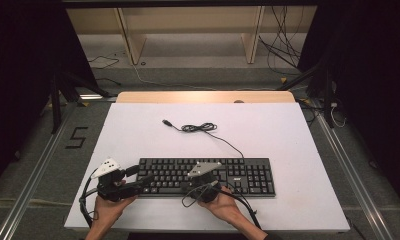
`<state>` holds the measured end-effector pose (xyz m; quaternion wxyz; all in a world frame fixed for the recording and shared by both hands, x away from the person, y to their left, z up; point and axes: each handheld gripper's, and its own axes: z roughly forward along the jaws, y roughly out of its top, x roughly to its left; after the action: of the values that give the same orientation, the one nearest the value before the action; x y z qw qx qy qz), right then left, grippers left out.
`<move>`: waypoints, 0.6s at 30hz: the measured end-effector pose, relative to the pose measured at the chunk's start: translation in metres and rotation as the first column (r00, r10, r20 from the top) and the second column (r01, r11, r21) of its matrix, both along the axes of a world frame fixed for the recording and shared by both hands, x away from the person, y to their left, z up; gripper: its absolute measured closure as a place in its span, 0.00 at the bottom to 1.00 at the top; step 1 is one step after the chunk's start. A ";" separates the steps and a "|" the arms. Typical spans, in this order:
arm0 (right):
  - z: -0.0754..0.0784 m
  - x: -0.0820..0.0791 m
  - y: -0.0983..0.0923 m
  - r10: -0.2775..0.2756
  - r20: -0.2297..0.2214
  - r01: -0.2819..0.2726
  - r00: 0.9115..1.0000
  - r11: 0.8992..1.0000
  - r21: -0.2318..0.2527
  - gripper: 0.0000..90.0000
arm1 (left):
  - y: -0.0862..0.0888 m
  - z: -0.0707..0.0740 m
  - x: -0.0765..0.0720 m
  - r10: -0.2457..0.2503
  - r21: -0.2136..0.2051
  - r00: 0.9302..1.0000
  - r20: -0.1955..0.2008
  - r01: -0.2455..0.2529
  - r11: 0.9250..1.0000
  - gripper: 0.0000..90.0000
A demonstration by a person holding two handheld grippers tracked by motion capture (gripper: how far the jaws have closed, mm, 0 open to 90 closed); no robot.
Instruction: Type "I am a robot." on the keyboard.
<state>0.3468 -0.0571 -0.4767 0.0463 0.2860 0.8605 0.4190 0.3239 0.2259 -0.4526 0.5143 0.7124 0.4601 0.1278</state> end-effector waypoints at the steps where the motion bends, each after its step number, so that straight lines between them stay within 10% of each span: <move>1: -0.001 0.000 0.000 -0.001 0.000 0.001 1.000 1.000 -0.006 1.00 | 0.000 0.000 0.000 0.000 0.000 1.000 0.000 0.000 1.000 0.31; 18: -0.008 0.000 0.001 -0.007 0.008 0.008 1.000 0.999 -0.039 1.00 | 0.001 -0.001 0.001 0.002 0.004 1.000 -0.002 -0.002 1.000 0.31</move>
<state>0.3465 -0.0564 -0.4843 0.0571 0.2865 0.8674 0.4029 0.3245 0.2267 -0.4531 0.5123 0.7132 0.4610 0.1283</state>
